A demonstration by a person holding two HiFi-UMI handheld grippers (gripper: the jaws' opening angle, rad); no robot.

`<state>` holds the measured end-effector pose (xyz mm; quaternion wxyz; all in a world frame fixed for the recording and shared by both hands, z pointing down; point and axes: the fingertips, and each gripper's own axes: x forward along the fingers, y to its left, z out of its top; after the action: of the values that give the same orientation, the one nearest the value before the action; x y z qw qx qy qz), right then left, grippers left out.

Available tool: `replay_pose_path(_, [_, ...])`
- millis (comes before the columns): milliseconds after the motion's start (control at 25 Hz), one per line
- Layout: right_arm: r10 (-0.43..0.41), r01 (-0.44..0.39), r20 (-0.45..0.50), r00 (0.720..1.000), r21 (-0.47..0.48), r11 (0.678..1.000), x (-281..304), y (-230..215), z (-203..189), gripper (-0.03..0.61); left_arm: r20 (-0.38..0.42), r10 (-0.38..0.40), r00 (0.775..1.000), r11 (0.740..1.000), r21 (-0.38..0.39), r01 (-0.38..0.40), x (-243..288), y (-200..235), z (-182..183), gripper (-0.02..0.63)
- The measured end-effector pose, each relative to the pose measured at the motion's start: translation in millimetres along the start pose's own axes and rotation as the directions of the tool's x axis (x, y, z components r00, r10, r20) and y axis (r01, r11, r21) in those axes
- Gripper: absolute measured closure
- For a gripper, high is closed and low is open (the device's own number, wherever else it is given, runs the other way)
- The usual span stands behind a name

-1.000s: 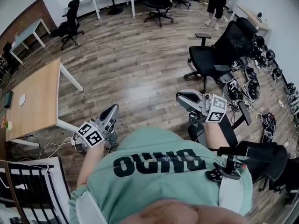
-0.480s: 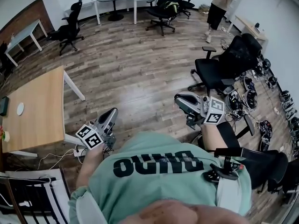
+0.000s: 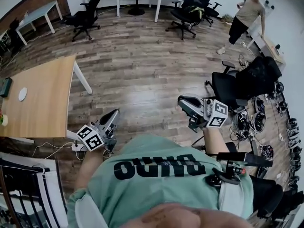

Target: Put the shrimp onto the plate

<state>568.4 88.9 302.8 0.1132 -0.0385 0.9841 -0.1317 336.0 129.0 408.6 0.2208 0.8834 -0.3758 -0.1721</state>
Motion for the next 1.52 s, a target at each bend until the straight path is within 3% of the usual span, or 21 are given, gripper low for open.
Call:
replay_pose_path(120, [0.055,-0.055,0.004,0.998,0.014,0.998,-1.5,-28.0,-5.9,0.538,0.012,0.038,0.999,0.999,0.027,-0.038,10.9,11.2,-5.3,0.607])
replay_pose_path(280, [0.145,-0.145,0.0,0.989,0.021,0.989,-0.8,-101.0,7.1,0.538,0.05,0.122,0.991,0.988,0.086,-0.125,54.2,35.9,10.9,0.607])
replay_pose_path(520, [0.256,-0.255,-0.033,0.966,0.033,0.966,-10.1,-186.9,48.3,0.538,0.114,0.209,0.971,0.97,0.103,-0.221,126.7,44.4,28.9,0.607])
replay_pose_path(720, [0.32,-0.319,-0.027,0.947,0.047,0.947,-16.1,-244.4,75.2,0.538,0.153,0.235,0.96,0.964,0.089,-0.25,184.6,50.5,38.6,0.607])
replay_pose_path(1120, [0.306,-0.305,-0.001,0.952,0.084,0.949,-32.2,-320.6,69.5,0.538,0.11,0.27,0.957,0.955,0.093,-0.28,233.2,88.8,37.1,0.607])
replay_pose_path(1360, [0.268,-0.265,-0.016,0.963,0.094,0.96,-3.9,-345.2,63.7,0.538,0.092,0.231,0.969,0.969,0.073,-0.238,240.4,127.6,56.0,0.607])
replay_pose_path(1520, [0.201,-0.2,-0.021,0.979,0.059,0.978,29.7,-361.5,62.3,0.538,0.082,0.158,0.984,0.983,0.081,-0.165,239.3,170.0,83.5,0.607])
